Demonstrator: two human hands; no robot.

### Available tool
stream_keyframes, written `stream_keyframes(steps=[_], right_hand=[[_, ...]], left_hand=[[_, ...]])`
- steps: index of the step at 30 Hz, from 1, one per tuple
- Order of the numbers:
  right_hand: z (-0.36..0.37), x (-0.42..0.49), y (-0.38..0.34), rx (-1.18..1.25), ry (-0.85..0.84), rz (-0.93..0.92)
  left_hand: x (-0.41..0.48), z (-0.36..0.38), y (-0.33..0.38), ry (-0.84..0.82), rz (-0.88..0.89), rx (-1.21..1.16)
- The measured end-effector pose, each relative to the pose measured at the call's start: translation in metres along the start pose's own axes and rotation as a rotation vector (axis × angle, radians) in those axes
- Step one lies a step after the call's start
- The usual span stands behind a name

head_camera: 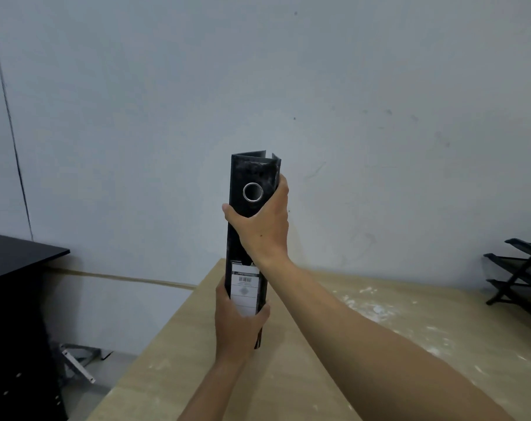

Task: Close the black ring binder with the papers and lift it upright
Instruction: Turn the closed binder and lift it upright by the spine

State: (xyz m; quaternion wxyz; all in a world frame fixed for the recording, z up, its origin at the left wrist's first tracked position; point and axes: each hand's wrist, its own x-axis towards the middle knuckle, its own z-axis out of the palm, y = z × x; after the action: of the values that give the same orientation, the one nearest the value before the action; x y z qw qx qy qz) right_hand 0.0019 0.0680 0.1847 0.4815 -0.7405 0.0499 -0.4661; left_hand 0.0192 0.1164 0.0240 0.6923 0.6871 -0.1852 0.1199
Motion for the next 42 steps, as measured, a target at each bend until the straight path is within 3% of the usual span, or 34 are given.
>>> stream_keyframes(steps=[14, 42], right_hand=[[0.089, 0.038, 0.051, -0.064, 0.056, 0.019], [0.091, 0.052, 0.084, -0.138, 0.020, 0.068]], left_hand=[[0.085, -0.024, -0.064, -0.091, 0.020, 0.003], [0.109, -0.007, -0.083, -0.138, 0.007, 0.058]])
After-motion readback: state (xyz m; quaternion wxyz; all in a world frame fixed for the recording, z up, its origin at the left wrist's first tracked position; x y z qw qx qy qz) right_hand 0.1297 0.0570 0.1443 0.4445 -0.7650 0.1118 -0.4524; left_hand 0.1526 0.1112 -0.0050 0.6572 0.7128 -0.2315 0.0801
